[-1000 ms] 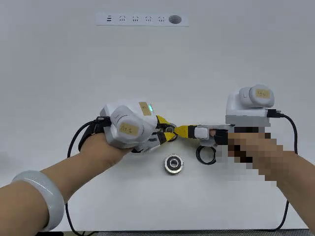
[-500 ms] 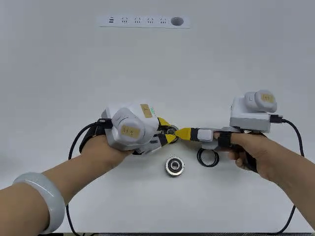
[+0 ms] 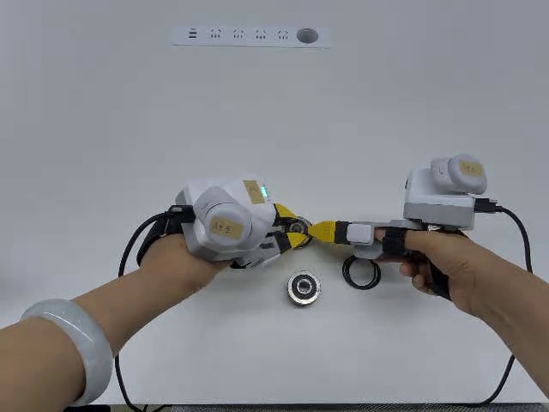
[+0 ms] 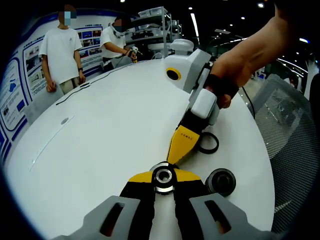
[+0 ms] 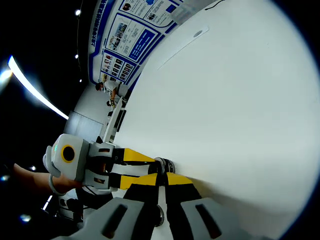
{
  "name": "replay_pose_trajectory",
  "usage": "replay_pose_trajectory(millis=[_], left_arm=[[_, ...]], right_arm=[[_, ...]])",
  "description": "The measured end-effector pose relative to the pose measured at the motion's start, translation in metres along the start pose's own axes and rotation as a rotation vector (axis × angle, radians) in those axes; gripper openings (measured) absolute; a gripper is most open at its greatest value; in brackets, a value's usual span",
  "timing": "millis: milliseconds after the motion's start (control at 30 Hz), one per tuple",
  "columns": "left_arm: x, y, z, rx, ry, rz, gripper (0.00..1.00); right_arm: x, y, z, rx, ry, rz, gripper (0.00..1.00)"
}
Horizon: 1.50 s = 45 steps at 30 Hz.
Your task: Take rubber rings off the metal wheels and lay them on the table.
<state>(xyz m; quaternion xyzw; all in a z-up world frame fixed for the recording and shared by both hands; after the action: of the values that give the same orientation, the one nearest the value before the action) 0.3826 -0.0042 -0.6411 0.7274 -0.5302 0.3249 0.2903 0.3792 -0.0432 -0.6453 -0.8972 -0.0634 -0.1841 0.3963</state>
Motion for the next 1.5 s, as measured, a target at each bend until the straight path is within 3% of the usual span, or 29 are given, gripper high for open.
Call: replay_pose_trajectory(millis=[733,1500], left_arm=[[-0.001,0.0,0.0,-0.002,-0.003,-0.005,0.13],[-0.001,-0.001,0.0,-0.005,-0.006,0.002,0.13]], right_arm=[[0.002,-0.006,0.002,-0.014,0.001,-0.026,0.01],[0.002,-0.017,-0.001,0.016,0.006,-0.016,0.01]])
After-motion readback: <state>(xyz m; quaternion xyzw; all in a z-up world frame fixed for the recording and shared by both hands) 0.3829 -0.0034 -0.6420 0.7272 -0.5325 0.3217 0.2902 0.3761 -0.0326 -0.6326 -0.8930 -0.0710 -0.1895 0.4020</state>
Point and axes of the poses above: the centre of the closed fingertips' face, and the gripper's own axes: z roughly forward along the fingers, y roughly to its right, x roughly out of its top, the point moved 2 cm from there along -z, roughly backward along the fingers, and after that the axes turned 11 degrees about -x, right-handed, at the moved point
